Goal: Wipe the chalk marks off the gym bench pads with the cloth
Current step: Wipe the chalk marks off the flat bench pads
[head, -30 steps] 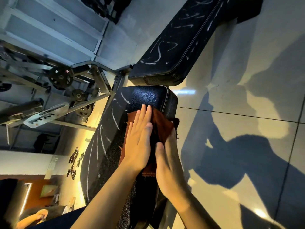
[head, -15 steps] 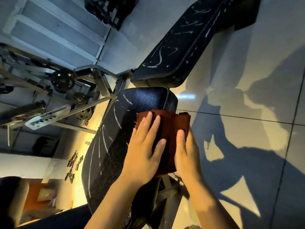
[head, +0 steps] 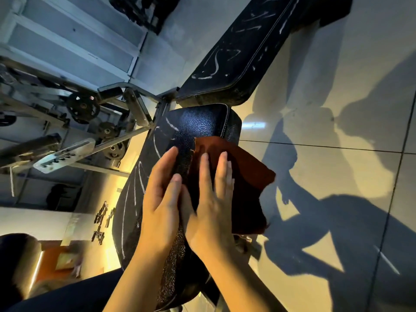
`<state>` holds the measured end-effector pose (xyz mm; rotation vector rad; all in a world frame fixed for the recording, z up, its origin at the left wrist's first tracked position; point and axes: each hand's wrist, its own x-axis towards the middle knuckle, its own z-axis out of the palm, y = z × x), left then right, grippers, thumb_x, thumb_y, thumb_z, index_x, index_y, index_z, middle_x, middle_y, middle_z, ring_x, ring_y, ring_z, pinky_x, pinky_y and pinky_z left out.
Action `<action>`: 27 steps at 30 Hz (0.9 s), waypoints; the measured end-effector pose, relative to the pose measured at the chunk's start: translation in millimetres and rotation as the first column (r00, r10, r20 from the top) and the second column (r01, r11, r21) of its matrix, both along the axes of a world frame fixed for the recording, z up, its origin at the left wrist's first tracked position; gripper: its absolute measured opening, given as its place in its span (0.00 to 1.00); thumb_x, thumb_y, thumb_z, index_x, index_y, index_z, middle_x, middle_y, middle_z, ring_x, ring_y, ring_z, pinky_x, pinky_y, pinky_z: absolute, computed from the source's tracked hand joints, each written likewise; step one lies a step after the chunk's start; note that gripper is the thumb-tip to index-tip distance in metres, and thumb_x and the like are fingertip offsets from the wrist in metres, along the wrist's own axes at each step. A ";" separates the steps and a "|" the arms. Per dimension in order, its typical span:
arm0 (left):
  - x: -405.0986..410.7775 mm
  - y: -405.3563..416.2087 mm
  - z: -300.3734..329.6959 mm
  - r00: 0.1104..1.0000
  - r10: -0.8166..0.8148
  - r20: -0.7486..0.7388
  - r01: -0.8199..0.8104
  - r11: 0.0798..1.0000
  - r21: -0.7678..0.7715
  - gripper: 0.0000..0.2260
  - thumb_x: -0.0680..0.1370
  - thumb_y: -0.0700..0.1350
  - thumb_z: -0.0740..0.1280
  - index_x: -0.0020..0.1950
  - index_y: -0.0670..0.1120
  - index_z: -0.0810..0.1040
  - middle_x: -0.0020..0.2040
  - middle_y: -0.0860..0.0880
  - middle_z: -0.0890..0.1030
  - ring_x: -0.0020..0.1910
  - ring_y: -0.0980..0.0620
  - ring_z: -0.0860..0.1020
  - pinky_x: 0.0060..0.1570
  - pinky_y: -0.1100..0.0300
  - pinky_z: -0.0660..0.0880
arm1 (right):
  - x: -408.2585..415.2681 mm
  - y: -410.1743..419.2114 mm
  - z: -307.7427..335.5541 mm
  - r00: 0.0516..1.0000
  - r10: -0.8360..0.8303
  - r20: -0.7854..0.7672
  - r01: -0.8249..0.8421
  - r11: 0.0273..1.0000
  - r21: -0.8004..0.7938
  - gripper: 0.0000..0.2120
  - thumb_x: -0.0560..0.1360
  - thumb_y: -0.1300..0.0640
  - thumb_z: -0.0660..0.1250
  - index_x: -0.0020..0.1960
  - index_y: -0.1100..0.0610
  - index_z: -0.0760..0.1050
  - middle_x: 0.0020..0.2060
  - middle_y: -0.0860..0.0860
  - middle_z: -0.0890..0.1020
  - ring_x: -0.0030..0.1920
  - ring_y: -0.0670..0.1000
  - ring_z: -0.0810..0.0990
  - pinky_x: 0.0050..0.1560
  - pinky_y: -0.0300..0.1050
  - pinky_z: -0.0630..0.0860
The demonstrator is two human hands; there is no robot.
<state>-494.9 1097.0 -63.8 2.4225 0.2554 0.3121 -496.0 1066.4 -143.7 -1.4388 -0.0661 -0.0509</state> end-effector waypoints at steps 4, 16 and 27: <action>-9.1 25.7 -3.1 0.993 0.063 -0.099 -0.050 0.991 0.126 0.20 0.79 0.50 0.57 0.72 0.53 0.69 0.71 0.57 0.71 0.72 0.60 0.66 0.74 0.49 0.61 | 60.7 -12.2 -13.6 0.979 0.089 -0.186 -0.049 0.977 0.207 0.31 0.83 0.43 0.50 0.78 0.49 0.37 0.78 0.46 0.39 0.77 0.43 0.37 0.75 0.41 0.35; -7.7 36.7 -22.8 0.965 0.011 -0.262 0.017 0.994 0.108 0.27 0.78 0.67 0.47 0.75 0.60 0.59 0.75 0.64 0.61 0.76 0.62 0.55 0.76 0.47 0.50 | 9.7 -7.4 -15.6 0.998 0.042 -0.044 -0.033 0.983 0.180 0.31 0.81 0.39 0.45 0.78 0.46 0.37 0.77 0.37 0.38 0.76 0.39 0.38 0.72 0.30 0.37; -6.3 30.9 -22.5 0.963 -0.002 -0.270 0.061 0.975 0.212 0.29 0.79 0.68 0.44 0.75 0.57 0.60 0.76 0.64 0.60 0.76 0.61 0.53 0.76 0.47 0.49 | 120.5 -15.6 -20.8 0.992 -0.012 -0.125 0.025 0.995 0.100 0.34 0.78 0.43 0.49 0.80 0.54 0.45 0.79 0.51 0.48 0.78 0.48 0.44 0.77 0.45 0.40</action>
